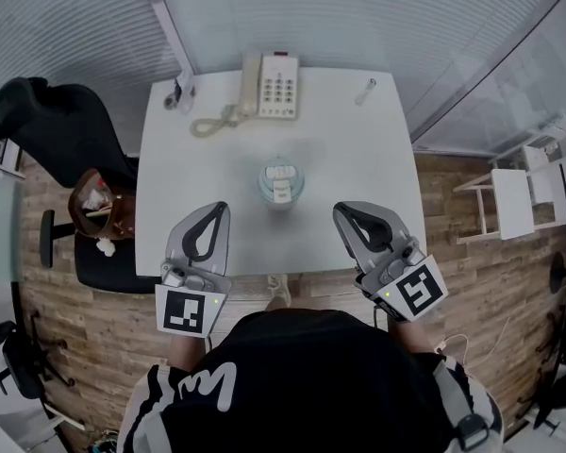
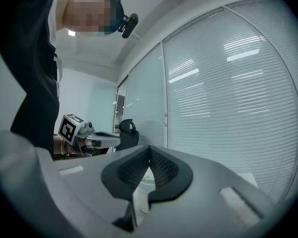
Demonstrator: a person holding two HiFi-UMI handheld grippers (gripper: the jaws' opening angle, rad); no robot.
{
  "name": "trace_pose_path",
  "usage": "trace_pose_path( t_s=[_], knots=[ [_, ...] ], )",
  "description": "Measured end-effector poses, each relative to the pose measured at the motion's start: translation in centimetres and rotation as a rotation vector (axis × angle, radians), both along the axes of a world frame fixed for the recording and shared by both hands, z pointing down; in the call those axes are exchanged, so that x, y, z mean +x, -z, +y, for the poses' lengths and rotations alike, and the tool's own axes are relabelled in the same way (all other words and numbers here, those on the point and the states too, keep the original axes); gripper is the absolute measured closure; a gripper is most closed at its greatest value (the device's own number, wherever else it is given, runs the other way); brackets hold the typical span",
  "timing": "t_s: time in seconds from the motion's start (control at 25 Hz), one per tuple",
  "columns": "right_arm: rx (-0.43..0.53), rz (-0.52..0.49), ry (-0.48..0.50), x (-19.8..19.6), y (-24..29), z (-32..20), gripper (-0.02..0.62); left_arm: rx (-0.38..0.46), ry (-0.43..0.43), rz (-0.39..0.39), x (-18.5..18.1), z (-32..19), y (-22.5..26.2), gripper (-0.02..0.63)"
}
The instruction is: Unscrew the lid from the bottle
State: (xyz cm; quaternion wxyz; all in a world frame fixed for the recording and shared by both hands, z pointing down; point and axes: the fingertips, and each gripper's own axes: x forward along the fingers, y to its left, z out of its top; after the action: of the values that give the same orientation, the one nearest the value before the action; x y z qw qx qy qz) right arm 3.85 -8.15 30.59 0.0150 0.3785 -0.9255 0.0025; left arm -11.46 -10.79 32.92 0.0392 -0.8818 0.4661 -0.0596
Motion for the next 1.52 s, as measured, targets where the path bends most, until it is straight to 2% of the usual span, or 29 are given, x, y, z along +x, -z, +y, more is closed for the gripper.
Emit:
trace_pose_path(
  t_s=[0.52,1.04,1.36,1.4,1.52],
  knots=[
    [-0.006,-0.007,-0.052,0.1,-0.4,-3.2,0.594,-0.003,-0.041,-0.021,-0.2,-3.6,-1.0,0.607],
    [-0.013,0.02,0.024,0.6,-0.4,-4.1,0.59,-0.034,0.002,-0.028,-0.1,-3.4,-1.6,0.607],
    [-0.022,0.035,0.148,-0.2,-2.0,-3.7,0.46,-0.081,-0.024,-0.021,0.8,-3.1,-4.2,0.606],
    [-0.024,0.041,0.168,-0.5,-2.4,-3.6,0.438,-0.087,-0.033,-0.02,1.0,-3.0,-4.5,0.597],
    [-0.037,0.061,0.22,-1.0,-4.0,-3.4,0.347,-0.106,-0.078,-0.034,1.8,-2.6,-5.8,0.515]
  ],
)
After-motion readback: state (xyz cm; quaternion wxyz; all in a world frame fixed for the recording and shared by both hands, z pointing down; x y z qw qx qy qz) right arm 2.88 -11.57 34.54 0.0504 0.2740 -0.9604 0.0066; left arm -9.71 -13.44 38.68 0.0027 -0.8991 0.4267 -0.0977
